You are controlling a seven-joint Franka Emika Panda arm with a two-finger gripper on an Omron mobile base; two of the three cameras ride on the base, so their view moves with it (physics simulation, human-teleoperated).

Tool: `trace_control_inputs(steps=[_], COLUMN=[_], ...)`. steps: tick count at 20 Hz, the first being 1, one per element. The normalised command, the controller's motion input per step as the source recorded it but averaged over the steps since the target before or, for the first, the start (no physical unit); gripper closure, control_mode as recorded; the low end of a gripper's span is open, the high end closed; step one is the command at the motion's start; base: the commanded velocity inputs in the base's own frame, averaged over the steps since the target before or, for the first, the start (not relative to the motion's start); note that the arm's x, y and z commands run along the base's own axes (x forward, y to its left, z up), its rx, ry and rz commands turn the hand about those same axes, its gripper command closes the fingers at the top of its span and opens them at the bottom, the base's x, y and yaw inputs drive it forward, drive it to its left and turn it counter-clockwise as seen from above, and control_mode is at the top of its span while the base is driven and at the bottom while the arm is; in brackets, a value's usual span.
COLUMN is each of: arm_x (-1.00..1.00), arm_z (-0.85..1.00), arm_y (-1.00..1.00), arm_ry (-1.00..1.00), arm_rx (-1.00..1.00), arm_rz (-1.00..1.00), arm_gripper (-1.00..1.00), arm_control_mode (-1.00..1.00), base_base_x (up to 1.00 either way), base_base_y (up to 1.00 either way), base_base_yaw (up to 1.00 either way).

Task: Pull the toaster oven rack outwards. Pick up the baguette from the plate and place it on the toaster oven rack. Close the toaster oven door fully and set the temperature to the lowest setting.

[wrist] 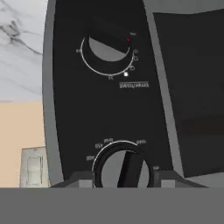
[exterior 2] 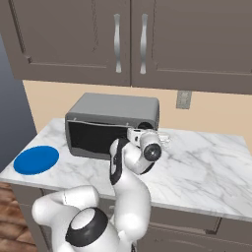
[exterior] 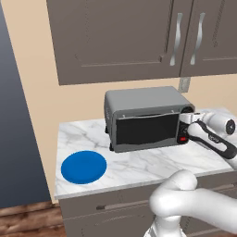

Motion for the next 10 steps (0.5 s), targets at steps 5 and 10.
trace_control_inputs(steps=[5, 10], arm_x=[0.34, 0.31], arm_z=[0.0, 0.0], arm_y=[0.0, -0.01], arm_ry=[-0.01, 0.0], arm_rx=[-0.35, -0.37], arm_rz=[0.56, 0.64], arm_gripper=[1.0, 1.0], arm_control_mode=[-1.0, -1.0], base_base_x=[0.0, 0.0], base_base_y=[0.0, 0.0], base_base_yaw=[0.0, 0.0])
